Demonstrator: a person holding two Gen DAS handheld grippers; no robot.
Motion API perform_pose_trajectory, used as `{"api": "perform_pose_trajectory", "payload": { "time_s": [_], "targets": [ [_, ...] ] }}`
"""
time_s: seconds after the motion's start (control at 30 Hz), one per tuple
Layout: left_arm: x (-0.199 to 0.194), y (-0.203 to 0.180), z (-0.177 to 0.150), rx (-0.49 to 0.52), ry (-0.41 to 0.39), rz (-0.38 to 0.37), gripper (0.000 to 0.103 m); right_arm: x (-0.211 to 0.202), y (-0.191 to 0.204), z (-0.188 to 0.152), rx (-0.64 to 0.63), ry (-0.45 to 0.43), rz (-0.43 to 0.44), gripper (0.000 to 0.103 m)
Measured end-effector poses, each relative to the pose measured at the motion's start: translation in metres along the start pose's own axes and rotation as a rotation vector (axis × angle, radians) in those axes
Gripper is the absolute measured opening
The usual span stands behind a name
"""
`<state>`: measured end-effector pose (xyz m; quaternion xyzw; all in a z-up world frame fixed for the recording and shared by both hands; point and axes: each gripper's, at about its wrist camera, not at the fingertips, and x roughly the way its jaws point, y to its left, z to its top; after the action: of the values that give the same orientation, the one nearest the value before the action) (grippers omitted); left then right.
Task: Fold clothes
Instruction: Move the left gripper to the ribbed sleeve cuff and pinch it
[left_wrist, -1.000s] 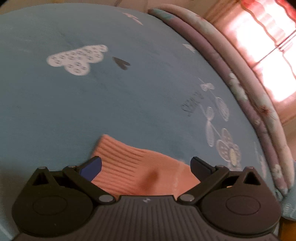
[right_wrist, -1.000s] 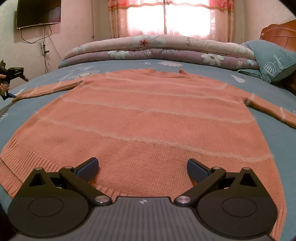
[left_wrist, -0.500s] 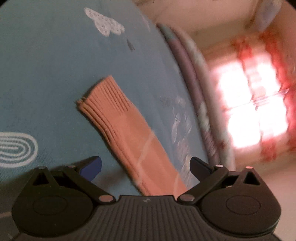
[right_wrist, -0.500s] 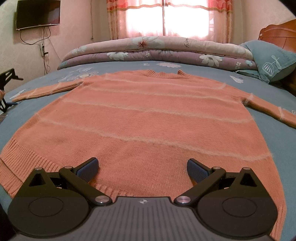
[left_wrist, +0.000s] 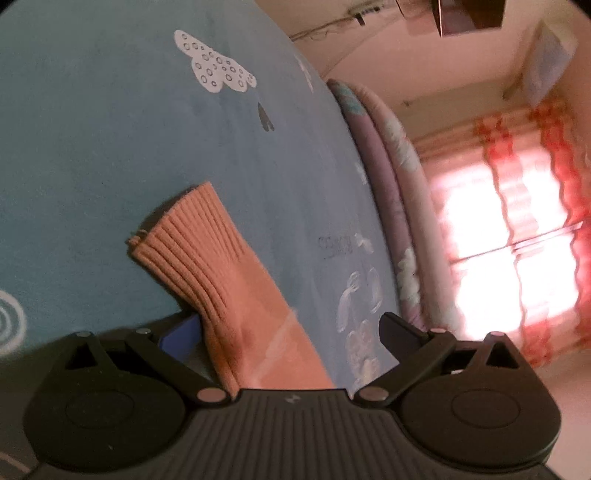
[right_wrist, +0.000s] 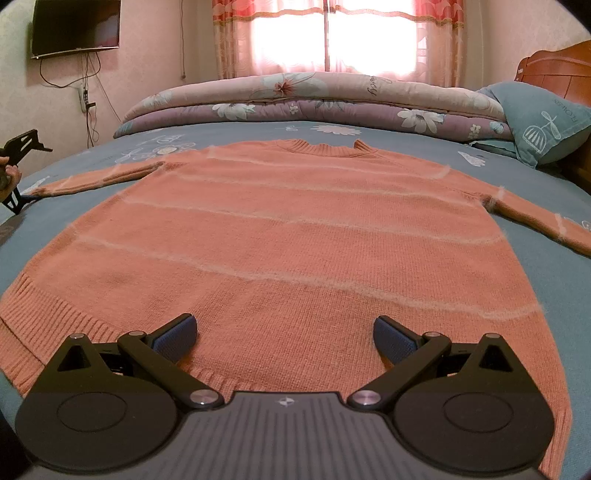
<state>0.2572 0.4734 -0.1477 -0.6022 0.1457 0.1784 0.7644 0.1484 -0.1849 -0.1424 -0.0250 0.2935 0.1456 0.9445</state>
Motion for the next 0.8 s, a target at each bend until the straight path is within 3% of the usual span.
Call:
{"api": "perform_pose_trajectory", "payload": {
  "time_s": [0.1, 0.2, 0.3, 0.4, 0.53, 0.6, 0.67, 0.73, 0.8],
  "targets": [
    [-0.007, 0.007, -0.013, -0.057, -0.013, -0.081, 0.1, 0.0, 0.0, 0.0, 0.001, 0.001, -0.001, 0.103],
    [-0.011, 0.01, -0.03, -0.054, -0.017, -0.092, 0.1, 0.0, 0.0, 0.0, -0.001, 0.001, -0.002, 0.103],
    [-0.002, 0.0, -0.035, -0.007, -0.005, -0.057, 0.1, -0.001, 0.001, -0.001, -0.001, 0.0, -0.002, 0.103],
    [0.013, -0.007, -0.031, -0.047, -0.022, -0.057, 0.1, -0.001, 0.005, -0.003, 0.001, -0.001, -0.008, 0.103],
    [0.017, -0.013, -0.037, -0.046, -0.105, -0.063, 0.1, -0.001, 0.005, -0.003, -0.001, 0.0, -0.008, 0.103],
    [0.016, -0.013, -0.042, -0.018, -0.111, -0.071, 0.1, -0.001, 0.005, -0.003, -0.002, 0.0, -0.007, 0.103],
    [0.015, -0.012, -0.046, 0.012, -0.115, -0.079, 0.096, -0.002, 0.004, -0.003, -0.002, -0.001, -0.007, 0.103],
    [0.021, -0.014, -0.044, 0.03, -0.092, -0.022, 0.085, -0.002, 0.004, -0.003, -0.003, 0.0, -0.007, 0.103],
    [0.028, -0.019, -0.038, 0.01, -0.087, 0.021, 0.084, -0.002, 0.005, -0.003, -0.004, 0.0, -0.008, 0.103]
  ]
}}
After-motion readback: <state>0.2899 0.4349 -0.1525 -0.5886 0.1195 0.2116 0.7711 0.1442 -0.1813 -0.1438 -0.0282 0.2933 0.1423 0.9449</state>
